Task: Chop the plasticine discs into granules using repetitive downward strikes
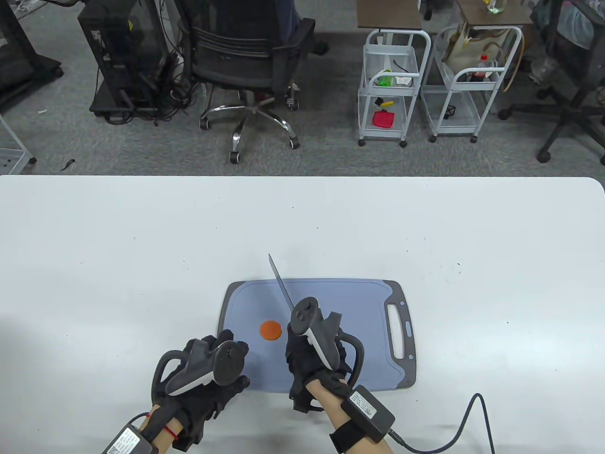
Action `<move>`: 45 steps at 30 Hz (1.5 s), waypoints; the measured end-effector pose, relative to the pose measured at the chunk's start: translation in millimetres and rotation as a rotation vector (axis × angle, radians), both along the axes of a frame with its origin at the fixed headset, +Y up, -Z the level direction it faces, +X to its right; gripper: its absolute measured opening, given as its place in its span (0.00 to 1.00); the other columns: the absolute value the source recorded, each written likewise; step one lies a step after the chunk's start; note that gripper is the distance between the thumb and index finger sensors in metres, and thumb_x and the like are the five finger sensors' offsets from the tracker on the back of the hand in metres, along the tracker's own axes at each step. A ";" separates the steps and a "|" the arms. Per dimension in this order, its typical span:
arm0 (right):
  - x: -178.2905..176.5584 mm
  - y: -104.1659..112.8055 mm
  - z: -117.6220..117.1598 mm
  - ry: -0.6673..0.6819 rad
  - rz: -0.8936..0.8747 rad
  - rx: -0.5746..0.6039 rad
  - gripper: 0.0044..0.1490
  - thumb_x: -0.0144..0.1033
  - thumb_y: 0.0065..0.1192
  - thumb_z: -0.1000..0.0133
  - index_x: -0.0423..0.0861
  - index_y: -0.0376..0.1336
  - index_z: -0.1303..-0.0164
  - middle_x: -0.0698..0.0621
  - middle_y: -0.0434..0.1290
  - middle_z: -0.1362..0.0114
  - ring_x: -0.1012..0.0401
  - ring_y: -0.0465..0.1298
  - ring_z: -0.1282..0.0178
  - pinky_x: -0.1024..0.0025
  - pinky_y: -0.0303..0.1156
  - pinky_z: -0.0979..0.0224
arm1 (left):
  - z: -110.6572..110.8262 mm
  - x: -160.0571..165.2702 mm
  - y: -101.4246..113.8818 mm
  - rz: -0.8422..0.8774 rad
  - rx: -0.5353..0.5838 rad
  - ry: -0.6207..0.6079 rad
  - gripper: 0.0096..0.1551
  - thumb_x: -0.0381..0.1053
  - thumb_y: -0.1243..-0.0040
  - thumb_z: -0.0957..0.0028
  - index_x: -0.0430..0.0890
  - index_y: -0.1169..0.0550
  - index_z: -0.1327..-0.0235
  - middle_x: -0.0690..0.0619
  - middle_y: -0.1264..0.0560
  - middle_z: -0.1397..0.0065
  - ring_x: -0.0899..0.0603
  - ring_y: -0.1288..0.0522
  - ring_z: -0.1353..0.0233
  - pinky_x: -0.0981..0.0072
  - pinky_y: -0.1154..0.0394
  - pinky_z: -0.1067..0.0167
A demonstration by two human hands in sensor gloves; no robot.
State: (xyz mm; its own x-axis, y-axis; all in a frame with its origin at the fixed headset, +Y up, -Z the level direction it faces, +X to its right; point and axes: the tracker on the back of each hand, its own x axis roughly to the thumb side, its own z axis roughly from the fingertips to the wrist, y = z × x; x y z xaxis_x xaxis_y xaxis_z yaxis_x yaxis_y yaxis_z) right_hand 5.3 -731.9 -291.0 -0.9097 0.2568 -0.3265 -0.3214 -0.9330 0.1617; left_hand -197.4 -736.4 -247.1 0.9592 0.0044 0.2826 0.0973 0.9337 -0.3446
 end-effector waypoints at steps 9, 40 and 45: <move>-13.8 -13.1 -16.8 -0.017 0.044 -0.080 0.33 0.56 0.59 0.44 0.38 0.69 0.47 0.54 0.82 0.66 0.62 0.88 0.88 0.56 0.86 0.75 | 2.2 -1.3 5.8 0.020 0.023 0.008 0.46 0.70 0.53 0.58 0.59 0.35 0.22 0.43 0.43 0.11 0.29 0.36 0.18 0.31 0.44 0.26; -11.9 -13.2 3.2 0.027 0.038 -0.062 0.33 0.55 0.57 0.44 0.38 0.69 0.47 0.53 0.82 0.66 0.61 0.88 0.87 0.56 0.86 0.75 | -0.9 -4.9 4.5 0.019 0.019 0.021 0.46 0.70 0.53 0.58 0.59 0.36 0.22 0.43 0.43 0.11 0.29 0.37 0.18 0.30 0.45 0.26; -18.2 -15.5 -13.7 0.009 0.030 -0.060 0.33 0.56 0.58 0.44 0.38 0.69 0.47 0.53 0.82 0.66 0.61 0.88 0.87 0.56 0.86 0.75 | -0.2 -4.9 4.3 0.019 0.019 0.027 0.46 0.70 0.53 0.58 0.58 0.36 0.22 0.43 0.43 0.11 0.29 0.36 0.18 0.31 0.44 0.26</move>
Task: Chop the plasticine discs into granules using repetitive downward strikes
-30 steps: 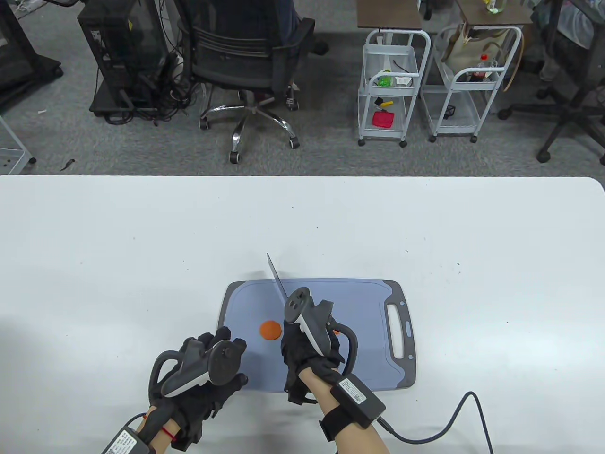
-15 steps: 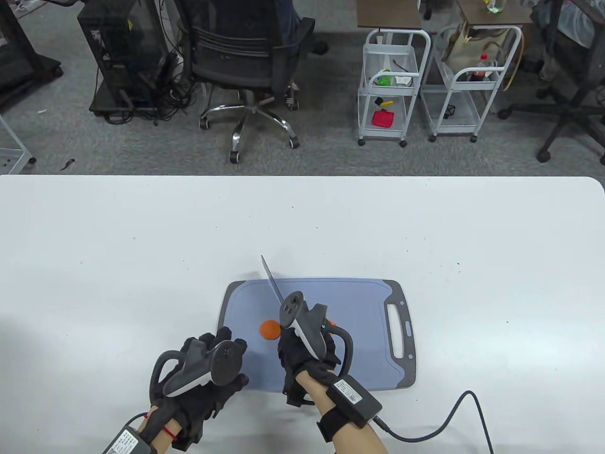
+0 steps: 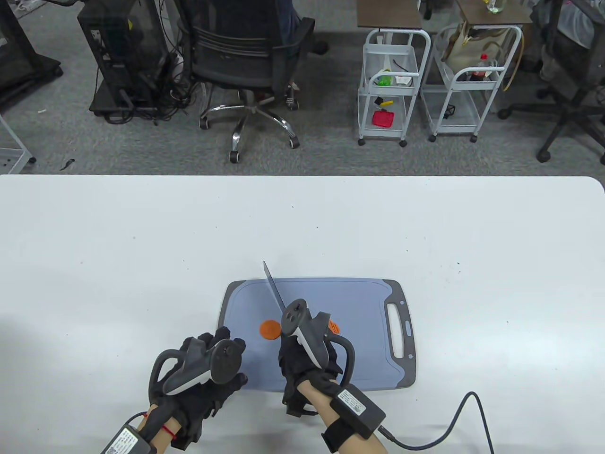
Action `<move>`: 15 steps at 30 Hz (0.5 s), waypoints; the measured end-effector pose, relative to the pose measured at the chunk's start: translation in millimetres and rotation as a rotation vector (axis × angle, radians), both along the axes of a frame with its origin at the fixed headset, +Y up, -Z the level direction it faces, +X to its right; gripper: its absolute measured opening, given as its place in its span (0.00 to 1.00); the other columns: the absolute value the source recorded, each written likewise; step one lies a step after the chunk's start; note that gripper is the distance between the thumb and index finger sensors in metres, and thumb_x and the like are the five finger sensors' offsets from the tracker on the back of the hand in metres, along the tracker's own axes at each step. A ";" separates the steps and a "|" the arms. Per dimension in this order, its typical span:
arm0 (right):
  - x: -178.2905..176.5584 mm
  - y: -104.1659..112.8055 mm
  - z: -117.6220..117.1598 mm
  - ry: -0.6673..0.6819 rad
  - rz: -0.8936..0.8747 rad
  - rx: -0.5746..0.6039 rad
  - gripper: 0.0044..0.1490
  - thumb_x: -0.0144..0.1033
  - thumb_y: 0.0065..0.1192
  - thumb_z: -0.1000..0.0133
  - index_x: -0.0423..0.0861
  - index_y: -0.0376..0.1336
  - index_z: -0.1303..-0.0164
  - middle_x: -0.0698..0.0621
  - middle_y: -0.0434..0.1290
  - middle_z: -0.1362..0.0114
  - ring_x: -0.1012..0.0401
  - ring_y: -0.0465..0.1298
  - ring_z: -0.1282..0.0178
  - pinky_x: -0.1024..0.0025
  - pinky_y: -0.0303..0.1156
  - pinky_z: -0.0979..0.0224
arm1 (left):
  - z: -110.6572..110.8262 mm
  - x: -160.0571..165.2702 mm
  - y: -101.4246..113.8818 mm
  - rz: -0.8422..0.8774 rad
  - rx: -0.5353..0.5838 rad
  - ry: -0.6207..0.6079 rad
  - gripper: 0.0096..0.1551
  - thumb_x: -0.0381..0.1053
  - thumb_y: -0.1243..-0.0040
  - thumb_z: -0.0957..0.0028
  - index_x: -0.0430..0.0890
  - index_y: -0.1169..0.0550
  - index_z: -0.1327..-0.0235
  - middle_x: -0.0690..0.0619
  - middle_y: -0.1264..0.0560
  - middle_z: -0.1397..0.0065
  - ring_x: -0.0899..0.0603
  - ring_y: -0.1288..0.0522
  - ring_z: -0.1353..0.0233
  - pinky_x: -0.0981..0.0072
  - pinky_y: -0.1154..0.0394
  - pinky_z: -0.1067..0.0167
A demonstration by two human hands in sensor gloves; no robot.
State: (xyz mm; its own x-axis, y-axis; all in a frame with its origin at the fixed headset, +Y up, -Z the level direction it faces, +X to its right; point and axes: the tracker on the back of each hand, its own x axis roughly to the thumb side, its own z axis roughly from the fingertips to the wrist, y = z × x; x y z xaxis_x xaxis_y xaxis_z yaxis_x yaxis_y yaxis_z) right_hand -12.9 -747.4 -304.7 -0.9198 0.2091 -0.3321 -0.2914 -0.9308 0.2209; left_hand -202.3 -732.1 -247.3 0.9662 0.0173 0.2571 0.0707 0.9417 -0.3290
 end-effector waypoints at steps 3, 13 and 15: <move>1.6 3.8 -11.9 0.012 -0.014 -0.015 0.33 0.56 0.58 0.44 0.39 0.70 0.47 0.54 0.82 0.66 0.62 0.88 0.87 0.57 0.86 0.74 | 0.0 -1.0 -0.3 0.004 0.000 0.001 0.46 0.70 0.53 0.58 0.58 0.36 0.22 0.43 0.43 0.11 0.29 0.36 0.18 0.30 0.44 0.26; 21.0 3.4 12.3 0.007 -0.021 0.000 0.33 0.56 0.58 0.44 0.38 0.70 0.46 0.53 0.82 0.66 0.61 0.88 0.87 0.56 0.86 0.74 | 0.0 1.6 -3.0 -0.015 -0.013 -0.008 0.46 0.70 0.53 0.59 0.58 0.36 0.22 0.43 0.43 0.11 0.29 0.36 0.17 0.30 0.44 0.26; 20.1 0.5 7.8 0.004 0.000 -0.002 0.33 0.56 0.58 0.44 0.38 0.69 0.47 0.53 0.82 0.66 0.61 0.88 0.87 0.56 0.86 0.75 | 0.2 2.7 -3.6 -0.017 -0.016 -0.012 0.46 0.70 0.53 0.58 0.58 0.36 0.21 0.43 0.43 0.11 0.29 0.37 0.17 0.30 0.45 0.26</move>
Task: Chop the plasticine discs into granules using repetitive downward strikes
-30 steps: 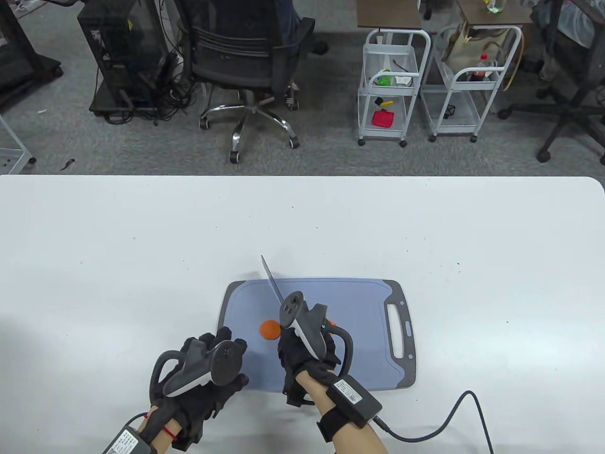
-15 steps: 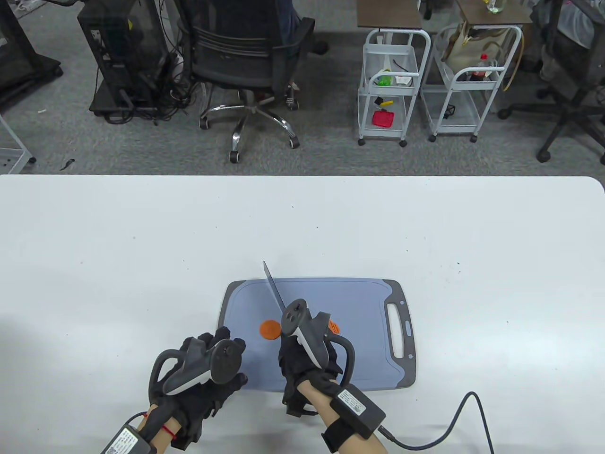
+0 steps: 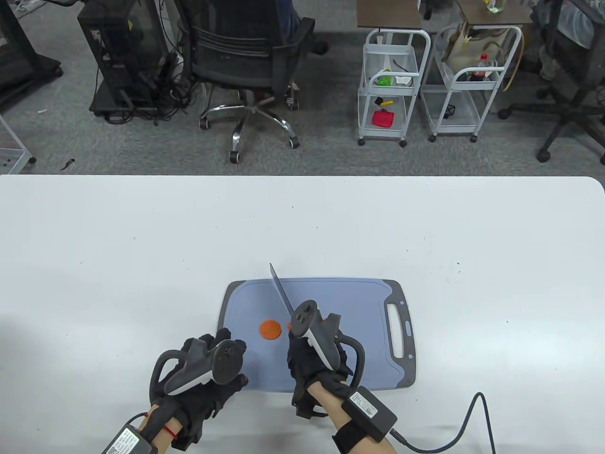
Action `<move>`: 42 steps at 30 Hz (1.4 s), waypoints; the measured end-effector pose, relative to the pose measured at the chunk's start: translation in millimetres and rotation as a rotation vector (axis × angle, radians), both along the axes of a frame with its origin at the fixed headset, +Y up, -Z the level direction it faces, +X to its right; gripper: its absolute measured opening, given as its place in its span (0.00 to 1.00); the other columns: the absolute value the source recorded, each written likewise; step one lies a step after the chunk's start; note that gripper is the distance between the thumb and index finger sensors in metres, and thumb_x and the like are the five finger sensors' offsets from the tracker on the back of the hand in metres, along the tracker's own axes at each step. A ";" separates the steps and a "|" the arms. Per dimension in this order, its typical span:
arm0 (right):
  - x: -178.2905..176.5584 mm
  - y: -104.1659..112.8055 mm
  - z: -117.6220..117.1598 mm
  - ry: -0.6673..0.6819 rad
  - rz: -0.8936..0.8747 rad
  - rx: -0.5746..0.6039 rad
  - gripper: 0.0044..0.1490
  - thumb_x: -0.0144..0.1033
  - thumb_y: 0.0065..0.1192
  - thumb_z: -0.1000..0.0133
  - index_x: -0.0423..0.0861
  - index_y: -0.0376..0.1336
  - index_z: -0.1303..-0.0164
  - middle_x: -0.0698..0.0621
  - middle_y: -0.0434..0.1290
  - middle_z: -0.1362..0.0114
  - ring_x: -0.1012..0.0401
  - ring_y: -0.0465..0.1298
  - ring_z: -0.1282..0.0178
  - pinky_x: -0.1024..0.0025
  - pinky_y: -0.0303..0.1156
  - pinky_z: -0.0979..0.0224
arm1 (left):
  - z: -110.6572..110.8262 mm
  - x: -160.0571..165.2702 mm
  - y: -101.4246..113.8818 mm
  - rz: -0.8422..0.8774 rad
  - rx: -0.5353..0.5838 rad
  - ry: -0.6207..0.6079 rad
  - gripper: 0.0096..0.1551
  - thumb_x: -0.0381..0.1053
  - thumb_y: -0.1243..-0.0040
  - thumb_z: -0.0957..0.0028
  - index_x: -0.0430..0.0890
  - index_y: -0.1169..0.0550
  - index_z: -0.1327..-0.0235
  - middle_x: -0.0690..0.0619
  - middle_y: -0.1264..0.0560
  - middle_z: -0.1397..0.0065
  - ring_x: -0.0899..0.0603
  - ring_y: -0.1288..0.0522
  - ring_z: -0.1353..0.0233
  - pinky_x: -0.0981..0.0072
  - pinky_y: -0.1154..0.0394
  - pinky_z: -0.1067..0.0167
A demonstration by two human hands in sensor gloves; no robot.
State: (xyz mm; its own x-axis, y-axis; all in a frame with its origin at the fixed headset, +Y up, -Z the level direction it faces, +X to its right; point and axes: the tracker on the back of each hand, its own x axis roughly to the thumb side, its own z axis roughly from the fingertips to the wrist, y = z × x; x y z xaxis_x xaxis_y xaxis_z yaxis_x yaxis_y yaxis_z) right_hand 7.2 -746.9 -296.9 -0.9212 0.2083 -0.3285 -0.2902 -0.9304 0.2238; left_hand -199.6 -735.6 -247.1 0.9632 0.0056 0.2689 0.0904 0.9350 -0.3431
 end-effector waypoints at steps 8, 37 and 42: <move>-5.2 13.5 -6.4 0.002 -0.045 0.083 0.33 0.56 0.58 0.44 0.39 0.70 0.47 0.53 0.82 0.65 0.61 0.88 0.87 0.57 0.86 0.74 | -1.1 -2.4 1.5 0.018 -0.001 0.006 0.46 0.70 0.53 0.58 0.58 0.36 0.21 0.43 0.43 0.11 0.29 0.36 0.18 0.31 0.44 0.26; -35.2 -0.6 -4.9 0.027 -0.030 -0.039 0.34 0.55 0.58 0.44 0.37 0.68 0.47 0.53 0.81 0.66 0.61 0.88 0.87 0.56 0.86 0.75 | -3.2 -5.6 -1.8 -0.004 -0.018 0.027 0.46 0.70 0.53 0.58 0.58 0.37 0.21 0.43 0.43 0.11 0.29 0.37 0.17 0.31 0.44 0.26; -34.0 4.1 -17.1 0.032 -0.031 -0.087 0.34 0.56 0.58 0.44 0.38 0.69 0.47 0.54 0.82 0.66 0.61 0.88 0.87 0.56 0.86 0.74 | -2.2 -4.4 0.7 0.008 -0.003 0.021 0.46 0.70 0.53 0.58 0.58 0.37 0.21 0.43 0.43 0.11 0.29 0.36 0.18 0.31 0.44 0.26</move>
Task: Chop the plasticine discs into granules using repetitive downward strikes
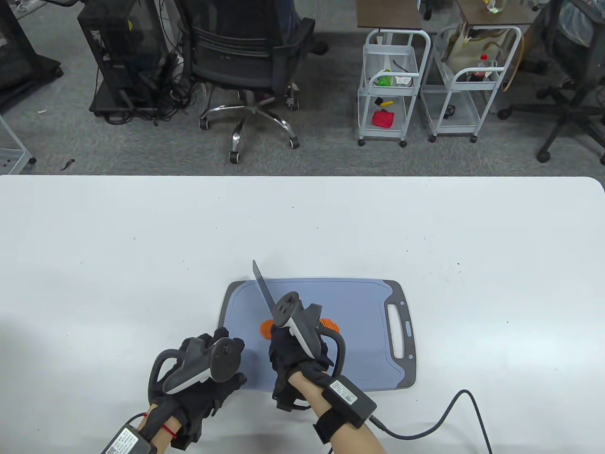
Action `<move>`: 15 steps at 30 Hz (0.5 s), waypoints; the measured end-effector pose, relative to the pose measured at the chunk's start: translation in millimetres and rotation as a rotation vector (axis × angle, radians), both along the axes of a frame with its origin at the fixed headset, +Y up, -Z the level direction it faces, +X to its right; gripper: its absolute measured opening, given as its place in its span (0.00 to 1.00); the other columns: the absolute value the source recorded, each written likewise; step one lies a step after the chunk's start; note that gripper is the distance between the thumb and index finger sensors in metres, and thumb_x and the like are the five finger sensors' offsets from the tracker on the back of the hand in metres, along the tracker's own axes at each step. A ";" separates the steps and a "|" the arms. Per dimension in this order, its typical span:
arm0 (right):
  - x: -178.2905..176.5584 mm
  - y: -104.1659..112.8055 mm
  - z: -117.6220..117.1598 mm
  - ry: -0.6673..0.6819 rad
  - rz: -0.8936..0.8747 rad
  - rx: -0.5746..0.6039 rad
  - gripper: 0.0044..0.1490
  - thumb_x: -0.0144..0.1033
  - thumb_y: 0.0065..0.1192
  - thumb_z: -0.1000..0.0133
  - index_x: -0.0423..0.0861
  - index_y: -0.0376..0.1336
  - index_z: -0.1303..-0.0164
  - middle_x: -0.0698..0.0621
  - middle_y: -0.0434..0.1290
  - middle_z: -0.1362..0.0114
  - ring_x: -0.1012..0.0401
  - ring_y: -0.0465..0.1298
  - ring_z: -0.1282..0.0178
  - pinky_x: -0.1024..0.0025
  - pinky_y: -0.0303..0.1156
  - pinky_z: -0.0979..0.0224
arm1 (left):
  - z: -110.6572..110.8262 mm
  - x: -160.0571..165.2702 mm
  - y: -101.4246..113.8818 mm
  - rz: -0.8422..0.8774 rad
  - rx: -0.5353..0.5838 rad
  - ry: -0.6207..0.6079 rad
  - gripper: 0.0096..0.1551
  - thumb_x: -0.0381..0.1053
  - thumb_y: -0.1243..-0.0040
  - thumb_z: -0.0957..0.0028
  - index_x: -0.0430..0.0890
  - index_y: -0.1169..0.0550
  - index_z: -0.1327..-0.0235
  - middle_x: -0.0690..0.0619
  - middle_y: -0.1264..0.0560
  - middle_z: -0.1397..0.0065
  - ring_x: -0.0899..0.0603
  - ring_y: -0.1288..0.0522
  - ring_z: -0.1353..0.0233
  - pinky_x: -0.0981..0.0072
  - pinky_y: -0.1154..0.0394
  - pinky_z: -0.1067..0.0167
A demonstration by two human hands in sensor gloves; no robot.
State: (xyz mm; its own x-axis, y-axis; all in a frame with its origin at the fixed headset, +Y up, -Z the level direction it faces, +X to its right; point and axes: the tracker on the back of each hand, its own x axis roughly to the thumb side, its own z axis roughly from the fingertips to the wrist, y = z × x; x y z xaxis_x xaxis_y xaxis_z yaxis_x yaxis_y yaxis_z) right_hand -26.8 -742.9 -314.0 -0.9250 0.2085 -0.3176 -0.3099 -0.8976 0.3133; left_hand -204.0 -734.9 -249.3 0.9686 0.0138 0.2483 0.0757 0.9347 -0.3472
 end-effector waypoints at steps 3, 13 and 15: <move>-1.8 8.0 5.8 0.007 -0.016 0.081 0.33 0.56 0.58 0.43 0.39 0.70 0.46 0.53 0.82 0.65 0.61 0.88 0.86 0.56 0.86 0.74 | 0.4 -0.3 -0.4 0.003 -0.006 -0.001 0.46 0.70 0.53 0.58 0.58 0.37 0.21 0.43 0.43 0.11 0.29 0.36 0.17 0.31 0.44 0.26; 0.3 -5.6 9.5 -0.033 -0.036 0.013 0.34 0.56 0.57 0.43 0.37 0.68 0.47 0.53 0.81 0.66 0.61 0.88 0.87 0.55 0.86 0.74 | -0.5 0.3 -0.3 -0.008 -0.009 -0.003 0.47 0.70 0.53 0.58 0.58 0.37 0.21 0.43 0.43 0.11 0.29 0.37 0.17 0.30 0.45 0.26; -8.3 -4.7 3.5 -0.010 0.023 0.061 0.34 0.56 0.58 0.44 0.37 0.68 0.47 0.53 0.81 0.66 0.61 0.88 0.87 0.56 0.86 0.74 | -0.1 0.3 0.3 -0.002 -0.002 -0.002 0.47 0.70 0.53 0.58 0.58 0.37 0.21 0.43 0.43 0.11 0.29 0.37 0.17 0.30 0.45 0.26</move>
State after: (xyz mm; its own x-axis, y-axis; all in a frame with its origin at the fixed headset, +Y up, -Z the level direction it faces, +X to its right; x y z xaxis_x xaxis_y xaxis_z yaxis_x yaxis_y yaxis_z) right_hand -35.1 -747.5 -310.5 -0.9266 0.2060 -0.3145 -0.2916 -0.9219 0.2551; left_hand -203.7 -734.6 -249.4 0.9681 0.0127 0.2503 0.0781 0.9337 -0.3493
